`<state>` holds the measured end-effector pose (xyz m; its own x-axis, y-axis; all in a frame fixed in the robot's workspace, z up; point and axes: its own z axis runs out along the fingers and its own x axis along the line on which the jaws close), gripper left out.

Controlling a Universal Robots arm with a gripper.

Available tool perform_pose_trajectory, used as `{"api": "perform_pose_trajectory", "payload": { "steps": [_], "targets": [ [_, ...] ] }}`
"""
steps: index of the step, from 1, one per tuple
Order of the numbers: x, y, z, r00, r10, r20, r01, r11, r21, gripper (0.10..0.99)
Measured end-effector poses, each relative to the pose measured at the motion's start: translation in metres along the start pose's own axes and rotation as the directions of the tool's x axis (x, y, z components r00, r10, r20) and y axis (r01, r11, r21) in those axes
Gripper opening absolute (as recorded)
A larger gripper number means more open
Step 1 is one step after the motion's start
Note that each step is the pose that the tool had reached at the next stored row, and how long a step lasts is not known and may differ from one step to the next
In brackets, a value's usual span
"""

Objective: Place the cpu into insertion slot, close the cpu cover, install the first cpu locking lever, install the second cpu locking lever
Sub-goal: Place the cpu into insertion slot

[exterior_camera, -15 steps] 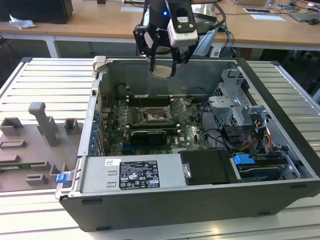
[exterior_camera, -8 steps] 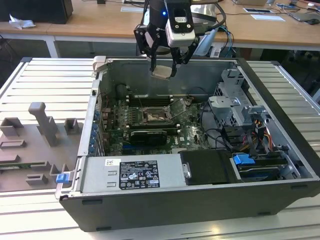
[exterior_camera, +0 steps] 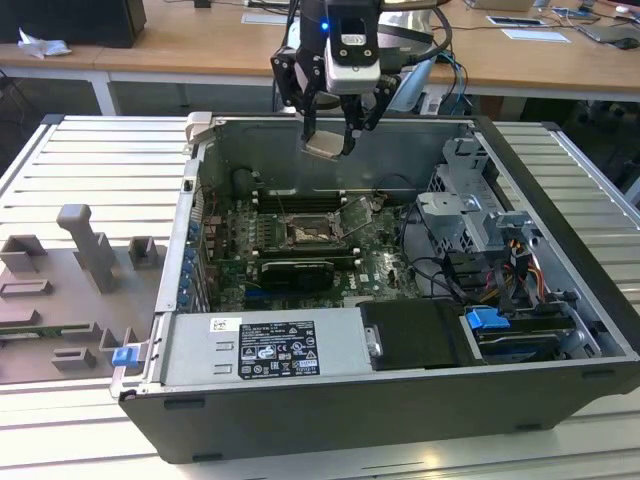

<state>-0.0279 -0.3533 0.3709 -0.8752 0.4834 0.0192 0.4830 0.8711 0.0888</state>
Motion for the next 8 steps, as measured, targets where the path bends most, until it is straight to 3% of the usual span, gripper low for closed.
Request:
{"api": "perform_pose_trajectory", "payload": {
  "steps": [8],
  "targets": [
    [-0.0006, 0.0005, 0.0003, 0.9943, 0.106, 0.0101, -0.106, 0.9943, -0.002, 0.541]
  ]
}}
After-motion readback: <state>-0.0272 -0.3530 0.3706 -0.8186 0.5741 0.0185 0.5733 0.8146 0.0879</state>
